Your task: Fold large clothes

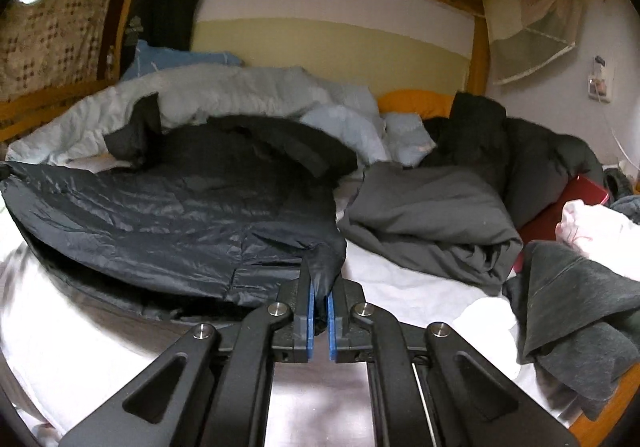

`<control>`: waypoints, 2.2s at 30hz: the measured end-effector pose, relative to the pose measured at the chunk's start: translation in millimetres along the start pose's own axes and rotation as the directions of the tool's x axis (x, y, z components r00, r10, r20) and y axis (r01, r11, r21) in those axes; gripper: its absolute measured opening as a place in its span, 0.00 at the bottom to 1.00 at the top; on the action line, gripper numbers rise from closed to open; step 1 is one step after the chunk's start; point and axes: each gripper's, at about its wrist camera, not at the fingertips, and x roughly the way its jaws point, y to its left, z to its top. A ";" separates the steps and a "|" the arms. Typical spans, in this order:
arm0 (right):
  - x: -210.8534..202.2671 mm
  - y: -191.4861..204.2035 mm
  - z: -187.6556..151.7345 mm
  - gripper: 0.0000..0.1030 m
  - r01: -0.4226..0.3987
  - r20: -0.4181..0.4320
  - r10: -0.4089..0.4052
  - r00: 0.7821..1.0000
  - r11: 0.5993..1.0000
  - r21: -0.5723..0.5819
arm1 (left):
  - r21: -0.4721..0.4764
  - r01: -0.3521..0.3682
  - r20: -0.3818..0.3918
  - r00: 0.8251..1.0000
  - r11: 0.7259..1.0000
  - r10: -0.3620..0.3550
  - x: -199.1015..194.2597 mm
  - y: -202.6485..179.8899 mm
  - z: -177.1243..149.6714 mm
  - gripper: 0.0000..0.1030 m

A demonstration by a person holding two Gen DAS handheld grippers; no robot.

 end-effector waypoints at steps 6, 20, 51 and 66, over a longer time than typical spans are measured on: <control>-33.0 -15.6 1.9 0.05 -0.052 -0.015 0.055 0.998 0.986 0.158 | 0.019 -0.014 0.038 0.999 1.000 0.013 -32.1 -9.0 2.2 0.06; 60.2 -37.4 88.1 0.05 0.008 -0.159 0.015 0.987 0.990 0.143 | 0.247 -0.265 0.099 0.964 0.932 0.248 35.5 -51.9 51.4 0.06; 116.6 18.3 64.1 1.00 -0.088 -0.120 0.090 0.989 0.996 0.018 | 0.371 -0.076 -0.018 0.996 0.925 0.090 97.5 -101.2 17.3 0.90; 183.8 81.2 -2.5 1.00 -0.255 -0.421 0.219 0.880 0.966 -0.031 | 0.286 0.074 -0.355 0.934 0.955 0.033 184.5 -128.1 -46.0 0.92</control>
